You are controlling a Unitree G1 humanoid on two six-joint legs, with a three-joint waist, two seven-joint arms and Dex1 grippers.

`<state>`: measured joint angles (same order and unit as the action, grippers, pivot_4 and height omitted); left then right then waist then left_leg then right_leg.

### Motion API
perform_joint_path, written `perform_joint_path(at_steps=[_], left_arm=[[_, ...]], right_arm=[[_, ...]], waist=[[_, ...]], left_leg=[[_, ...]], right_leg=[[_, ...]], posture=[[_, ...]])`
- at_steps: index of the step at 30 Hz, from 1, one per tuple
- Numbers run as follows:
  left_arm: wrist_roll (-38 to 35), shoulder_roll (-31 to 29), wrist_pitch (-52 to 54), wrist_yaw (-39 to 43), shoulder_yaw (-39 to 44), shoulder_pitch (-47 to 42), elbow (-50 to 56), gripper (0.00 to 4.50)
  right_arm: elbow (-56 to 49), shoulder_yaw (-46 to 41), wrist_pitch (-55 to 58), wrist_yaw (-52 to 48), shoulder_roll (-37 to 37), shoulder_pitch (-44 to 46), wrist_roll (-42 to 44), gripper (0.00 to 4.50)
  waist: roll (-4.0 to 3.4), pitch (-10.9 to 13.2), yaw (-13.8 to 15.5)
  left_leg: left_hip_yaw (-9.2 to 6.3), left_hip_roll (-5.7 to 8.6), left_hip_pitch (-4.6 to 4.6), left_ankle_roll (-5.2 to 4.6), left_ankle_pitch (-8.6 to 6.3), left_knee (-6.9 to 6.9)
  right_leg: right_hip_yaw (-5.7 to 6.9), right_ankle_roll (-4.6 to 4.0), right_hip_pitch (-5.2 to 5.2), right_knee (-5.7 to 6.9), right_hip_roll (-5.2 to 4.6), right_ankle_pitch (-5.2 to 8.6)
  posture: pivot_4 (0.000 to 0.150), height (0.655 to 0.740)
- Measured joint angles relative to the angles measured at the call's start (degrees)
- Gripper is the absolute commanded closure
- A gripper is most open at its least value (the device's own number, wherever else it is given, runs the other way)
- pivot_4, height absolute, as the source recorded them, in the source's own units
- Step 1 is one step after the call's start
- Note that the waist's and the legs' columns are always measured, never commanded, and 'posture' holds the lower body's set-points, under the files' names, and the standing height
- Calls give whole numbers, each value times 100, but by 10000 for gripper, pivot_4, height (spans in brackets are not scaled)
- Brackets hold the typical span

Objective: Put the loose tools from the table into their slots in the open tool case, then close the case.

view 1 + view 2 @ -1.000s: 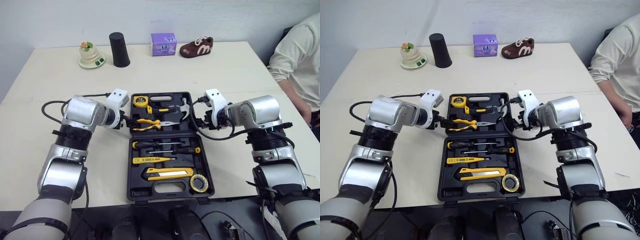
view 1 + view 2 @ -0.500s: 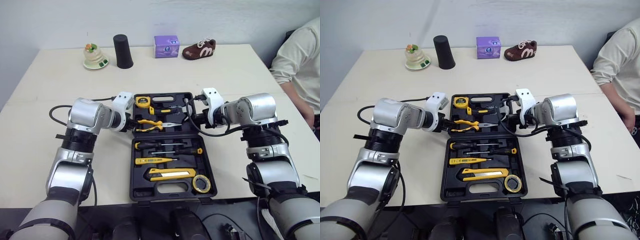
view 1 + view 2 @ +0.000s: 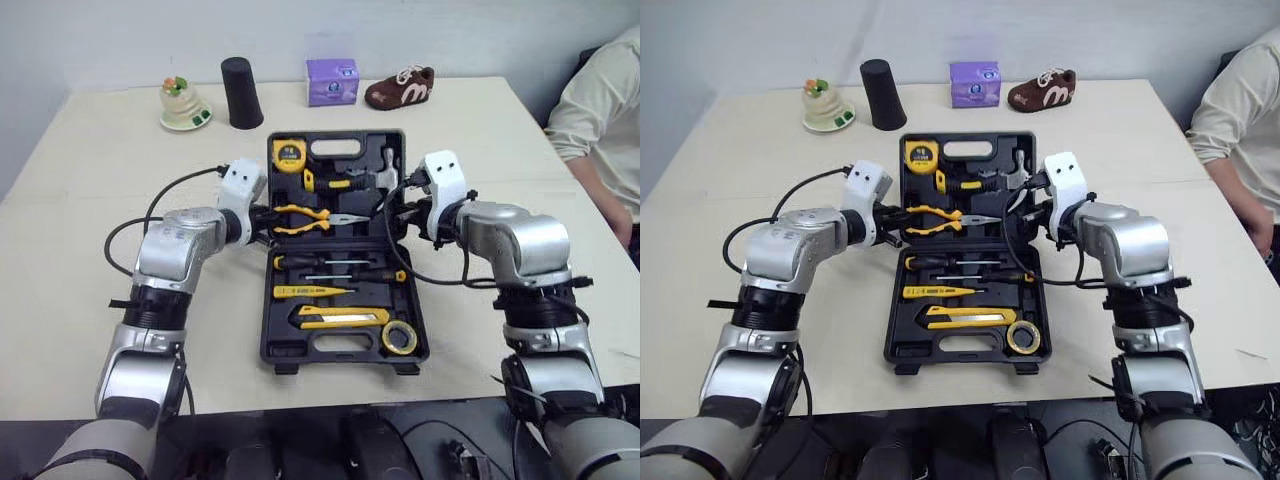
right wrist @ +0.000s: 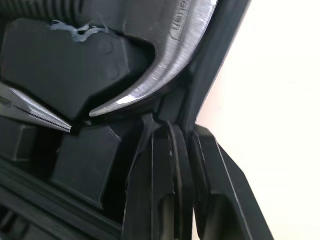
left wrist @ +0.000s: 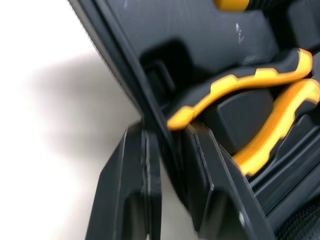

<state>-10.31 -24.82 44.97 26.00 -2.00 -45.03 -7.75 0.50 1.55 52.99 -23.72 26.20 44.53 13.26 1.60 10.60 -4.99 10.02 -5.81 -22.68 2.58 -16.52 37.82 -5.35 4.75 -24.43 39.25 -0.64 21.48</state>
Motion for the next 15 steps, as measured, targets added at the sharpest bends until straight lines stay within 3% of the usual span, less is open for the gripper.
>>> perform_joint_path(at_steps=[5,8,12,15], left_arm=[[290,-41,-1735,-25,-71,656,259,42159],[683,-205,-3347,-54,-189,1201,305,42231],[920,-229,-4112,-244,-186,1608,346,44581],[1203,-287,-4580,-398,-210,1941,401,44989]], right_arm=[[-446,167,-1996,-69,228,-1032,-459,45000],[-461,330,-3859,-18,502,-1737,-1045,45000],[-129,389,-5708,157,678,-2310,-1644,45000],[218,450,-6874,382,800,-2612,-2144,45000]], waist=[[0,0,-16],[0,0,-12],[2,1,-12],[13,9,-41]], left_leg=[[-2,-8,-35,0,-1,-9],[-5,-7,-33,-7,-4,4],[0,-1,-13,-28,3,19],[9,-1,70,-29,4,14]], right_leg=[[2,-2,-31,-18,2,1],[2,2,-15,-26,-1,-3],[-5,15,13,-15,2,-27],[-16,18,94,-26,4,-31]], posture=[[1500,7386],[1500,7386],[1500,7386],[1500,7386]])
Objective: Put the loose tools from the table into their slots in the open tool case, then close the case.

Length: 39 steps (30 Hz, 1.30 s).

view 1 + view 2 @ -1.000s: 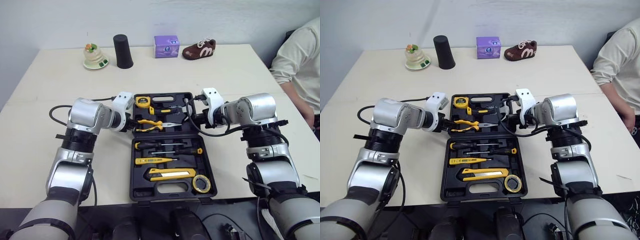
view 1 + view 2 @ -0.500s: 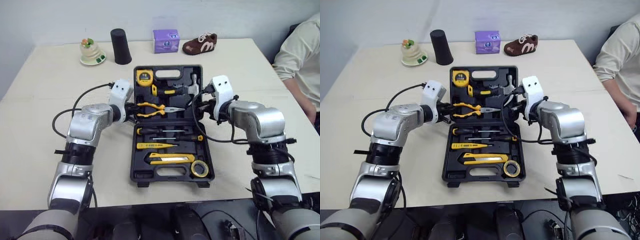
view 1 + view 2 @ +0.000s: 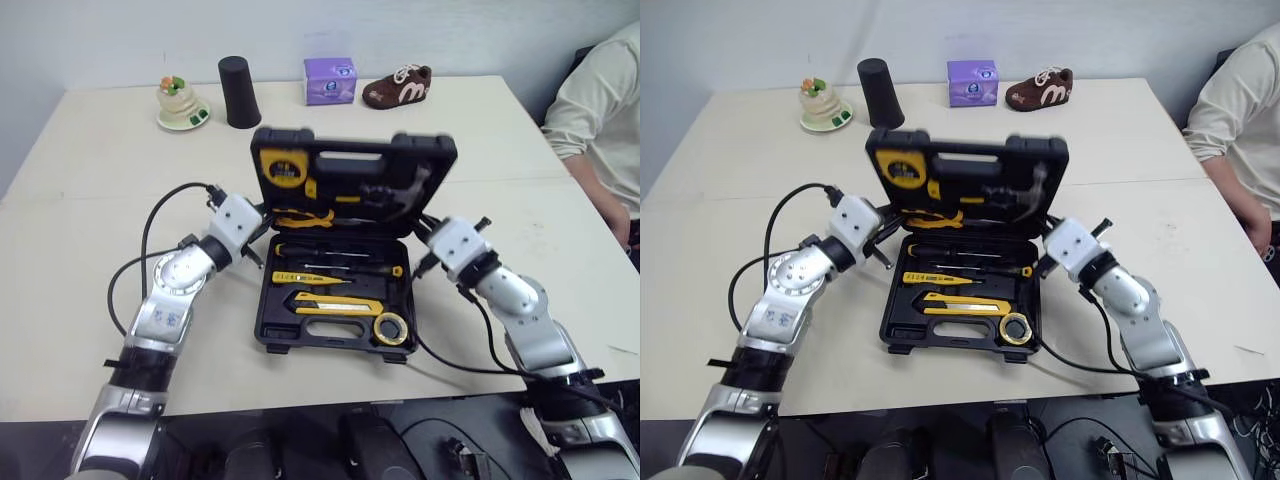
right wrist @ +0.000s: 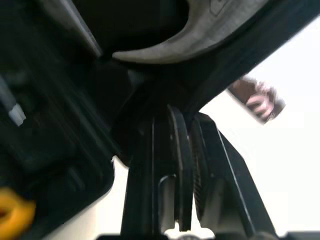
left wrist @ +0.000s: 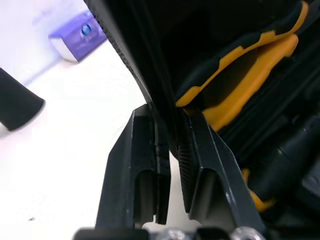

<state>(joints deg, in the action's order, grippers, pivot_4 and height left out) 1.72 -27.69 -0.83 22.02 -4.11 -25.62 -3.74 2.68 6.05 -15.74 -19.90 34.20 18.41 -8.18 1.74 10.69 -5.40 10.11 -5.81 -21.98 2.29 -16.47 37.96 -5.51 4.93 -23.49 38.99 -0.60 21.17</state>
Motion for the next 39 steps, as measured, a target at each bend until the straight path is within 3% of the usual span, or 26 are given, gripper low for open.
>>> perform_joint_path(at_steps=[3,6,9,12,15,17,19,21,23,25,28,31,35,39], left_arm=[[32,-204,-4,164,41,309,344,31278],[-346,-479,769,581,309,642,738,17367],[-1526,-1050,2157,1412,749,1101,1608,3737],[-2889,-2248,3599,2522,1845,1954,2378,3737],[-3582,-2969,4385,3385,2448,2739,2579,3737],[-3749,-3217,4623,3737,2703,2966,2396,3737],[-3746,-3222,4647,3726,2769,2763,2056,3737],[-3718,-3106,4627,3571,2668,2283,1683,3737],[-3588,-2889,4528,3356,2375,1655,1383,9223],[-3439,-2533,4419,3122,1987,923,1046,17972],[-3170,-2057,4293,2921,1456,106,544,30592],[-2574,-1468,3840,2685,724,-682,-218,44423],[-1822,-484,3138,2399,47,-1944,-1621,44832],[-1188,46,1995,2461,-407,-2821,-3178,44832]], right_arm=[[122,8,-952,128,337,-259,-436,32333],[-192,-97,-1560,-79,848,-553,-606,17042],[-1510,-336,-1255,-929,1630,-1238,368,16403],[-2906,-1125,-222,-2152,2681,-2684,1972,16403],[-3627,-2043,799,-2840,2967,-3645,3207,16403],[-4026,-2730,1753,-3208,3071,-4245,4166,16403],[-4217,-2952,2369,-3423,3096,-4509,4678,16403],[-4360,-2948,2850,-3551,3096,-4646,4963,16403],[-4430,-2871,3254,-3599,3075,-4660,5192,21719],[-4479,-2702,3728,-3599,3055,-4530,5560,30874],[-4498,-2312,4142,-3605,3042,-4176,5842,44299],[-4509,-1694,4549,-3605,3027,-3783,5845,45000],[-4488,-843,4898,-3407,2741,-3105,5514,45000],[-4219,-294,5169,-3236,2579,-2706,5085,45000]], waist=[[0,0,-8],[1,1,-29],[0,4,-18],[13,7,-15],[27,21,-15],[50,25,6],[70,21,66],[78,22,127],[77,23,179],[78,22,223],[81,19,251],[81,19,286],[83,20,361],[82,20,361]], left_leg=[[-1,1,3,0,0,-6],[-2,-10,4,4,2,-11],[-21,-19,3,10,2,-15],[-55,-45,10,19,1,-20],[-67,-35,103,17,-3,-47],[-98,-24,164,1,-10,-98],[-124,-22,167,-15,-20,-96],[-143,-11,160,-21,-23,-96],[-137,2,154,-40,-28,-97],[-130,12,138,-53,-38,-88],[-129,22,94,-46,-34,-70],[-124,26,62,-44,-33,-42],[-124,27,43,-41,-40,-3],[-101,21,47,-40,-43,5]], right_leg=[[-2,0,2,-1,1,0],[0,-2,1,-1,3,2],[-4,-11,0,9,4,9],[-5,-29,27,-3,4,21],[3,-31,132,-46,-5,23],[28,-39,215,-124,-12,22],[47,-70,235,-133,-18,34],[60,-100,244,-143,-32,33],[68,-98,247,-154,-52,24],[78,-38,238,-158,-69,-7],[84,-27,204,-160,-73,-11],[80,-9,181,-161,-67,-3],[80,-4,169,-149,-38,-2],[60,5,162,-142,-3,-7]], posture=[[1500,7386],[1500,7386],[1500,7386],[1500,7386],[1500,7386],[1500,7386],[1500,7386],[1500,7386],[1500,7386],[1500,7386],[1500,7386],[1500,7386],[1500,7386],[1500,7386]])
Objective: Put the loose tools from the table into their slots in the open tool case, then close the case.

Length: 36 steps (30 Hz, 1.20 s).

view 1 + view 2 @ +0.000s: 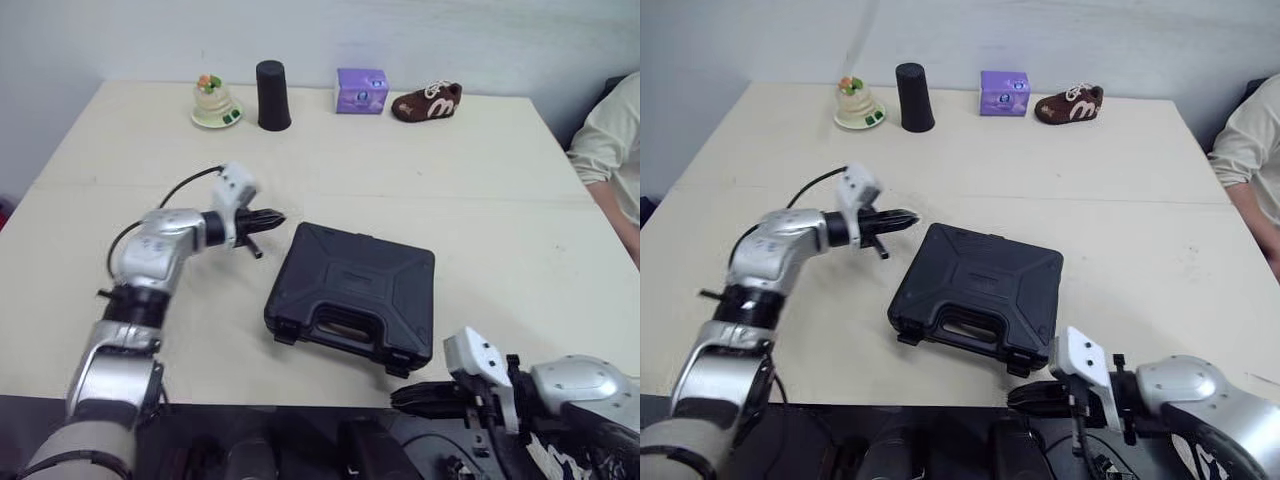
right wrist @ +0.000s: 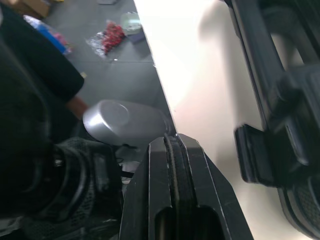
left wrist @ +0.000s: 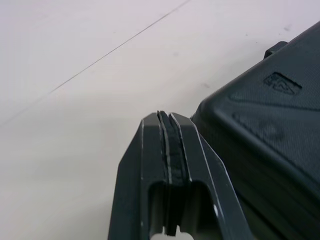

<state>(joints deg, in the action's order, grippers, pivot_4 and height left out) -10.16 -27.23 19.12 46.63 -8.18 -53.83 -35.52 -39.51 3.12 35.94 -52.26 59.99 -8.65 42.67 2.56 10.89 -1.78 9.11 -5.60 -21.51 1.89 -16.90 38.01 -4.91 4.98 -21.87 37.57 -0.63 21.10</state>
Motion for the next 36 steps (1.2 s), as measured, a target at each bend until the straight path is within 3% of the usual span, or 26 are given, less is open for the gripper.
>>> perform_joint_path(at_steps=[6,12,18,24,30,36], left_arm=[[813,649,-1775,-81,-216,-845,-2550,44832],[1062,788,-2521,275,-164,-1194,-3308,44832],[1040,624,-2672,1276,-56,-1211,-3220,44832],[992,452,-2633,2252,-53,-790,-2203,44832],[1042,447,-2489,1873,-23,-741,-2147,44832],[1077,614,-2464,1798,-41,-799,-2106,44832]], right_arm=[[406,207,58,8,-208,387,-431,45000],[713,-183,66,-243,-119,402,-503,45000],[1404,-707,7,-633,252,577,-775,45000],[1970,-861,-300,-1010,586,778,-1300,45000],[2577,-923,-599,-1254,714,930,-1719,45000],[2713,-528,-596,-1178,283,1521,-2012,45000]], waist=[[0,0,8],[0,0,21],[-1,1,11],[-12,2,-9],[-12,2,-10],[-14,2,-73]], left_leg=[[44,-5,-28,0,0,4],[52,-5,-70,-6,-3,22],[75,-3,-69,-15,1,31],[75,-6,-69,-15,2,28],[72,-7,-69,-19,0,49],[77,-10,-71,-19,0,63]], right_leg=[[-10,7,-67,35,5,-4],[-7,18,-100,36,4,-10],[-13,28,-100,40,5,-18],[-20,27,-106,43,6,-18],[-24,30,-107,56,6,-20],[-31,30,-118,84,10,-20]], posture=[[1500,7386],[1500,7386],[1500,7386],[1500,7386],[1500,7386],[1500,7386]])
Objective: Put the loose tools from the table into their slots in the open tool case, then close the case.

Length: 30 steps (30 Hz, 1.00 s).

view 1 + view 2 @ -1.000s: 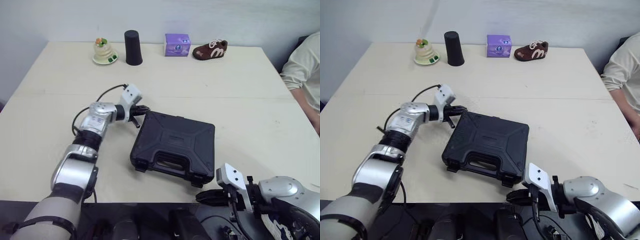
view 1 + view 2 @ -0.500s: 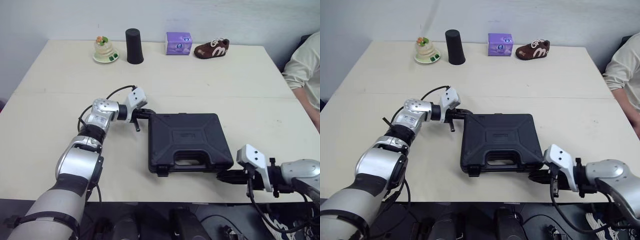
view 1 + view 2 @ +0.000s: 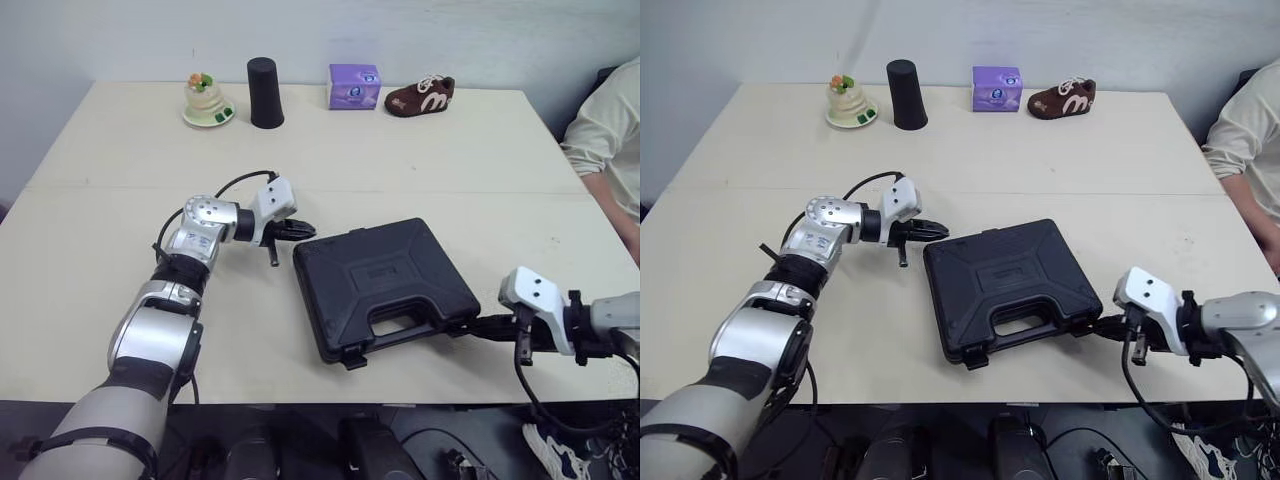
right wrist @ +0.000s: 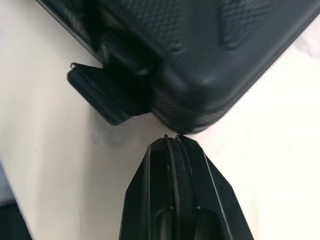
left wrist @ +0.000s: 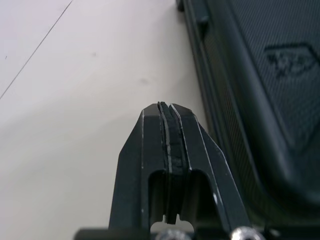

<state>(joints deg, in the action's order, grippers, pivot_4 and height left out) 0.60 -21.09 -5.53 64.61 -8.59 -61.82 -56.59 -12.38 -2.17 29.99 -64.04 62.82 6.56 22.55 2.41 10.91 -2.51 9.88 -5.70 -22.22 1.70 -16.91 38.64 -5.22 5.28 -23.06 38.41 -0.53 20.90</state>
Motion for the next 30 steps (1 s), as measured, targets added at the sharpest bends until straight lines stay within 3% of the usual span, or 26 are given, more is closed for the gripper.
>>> perform_joint_path(at_steps=[5,9,11,15,20,22,25,29,30], left_arm=[[-90,-230,214,618,-56,493,927,44832],[-490,-1170,1121,1702,-280,1752,3194,44832],[-570,-1355,1485,1952,-409,2170,3839,44832],[-772,-1718,2035,1979,-401,2692,4975,44832],[-1058,-1780,2587,1739,-178,2467,5225,44832],[-1360,-1452,2943,1498,13,2022,5165,44832],[-1640,-468,3180,798,187,1219,4993,44832],[-1693,204,3078,594,18,914,4535,44832],[-1552,619,2859,462,-249,815,4122,44832]], right_arm=[[104,130,102,58,-282,448,-56,45000],[145,202,158,255,-457,894,-189,45000],[139,189,198,308,-471,939,-193,45000],[21,106,252,391,-451,704,-216,45000],[-120,-536,341,677,-405,35,-237,45000],[-183,-848,430,913,-430,-159,-236,45000],[-364,-1118,669,1305,-756,-156,-153,45000],[-529,-1144,803,1546,-973,-175,-100,45000],[-557,-1135,859,1656,-1074,-147,-99,45000]], waist=[[-11,-1,-90],[-29,-6,-230],[-32,-5,-225],[-32,-5,-161],[-33,-5,-59],[-32,-5,-34],[-33,-6,4],[-43,-11,-39],[-44,-12,-40]], left_leg=[[10,-6,-1,6,3,-1],[17,-15,0,14,4,-10],[12,-18,-2,16,5,-1],[-5,-14,-9,15,4,21],[-4,-1,-11,4,2,37],[-7,2,-13,0,1,44],[-12,4,-9,-4,0,48],[-8,2,-3,-1,1,37],[-8,3,-4,0,2,39]], right_leg=[[-8,-5,-21,26,3,4],[-19,-16,-35,44,-1,12],[-16,-19,-36,50,-2,14],[-8,-19,-29,56,-4,14],[-6,-11,-23,58,-2,10],[-4,-7,-17,57,-4,8],[-4,1,-3,50,-3,4],[-5,0,-4,47,5,4],[-6,0,-4,46,5,4]], posture=[[1500,7386],[1500,7386],[1500,7386],[1500,7386],[1500,7386],[1500,7386],[1500,7386],[1500,7386],[1500,7386]])
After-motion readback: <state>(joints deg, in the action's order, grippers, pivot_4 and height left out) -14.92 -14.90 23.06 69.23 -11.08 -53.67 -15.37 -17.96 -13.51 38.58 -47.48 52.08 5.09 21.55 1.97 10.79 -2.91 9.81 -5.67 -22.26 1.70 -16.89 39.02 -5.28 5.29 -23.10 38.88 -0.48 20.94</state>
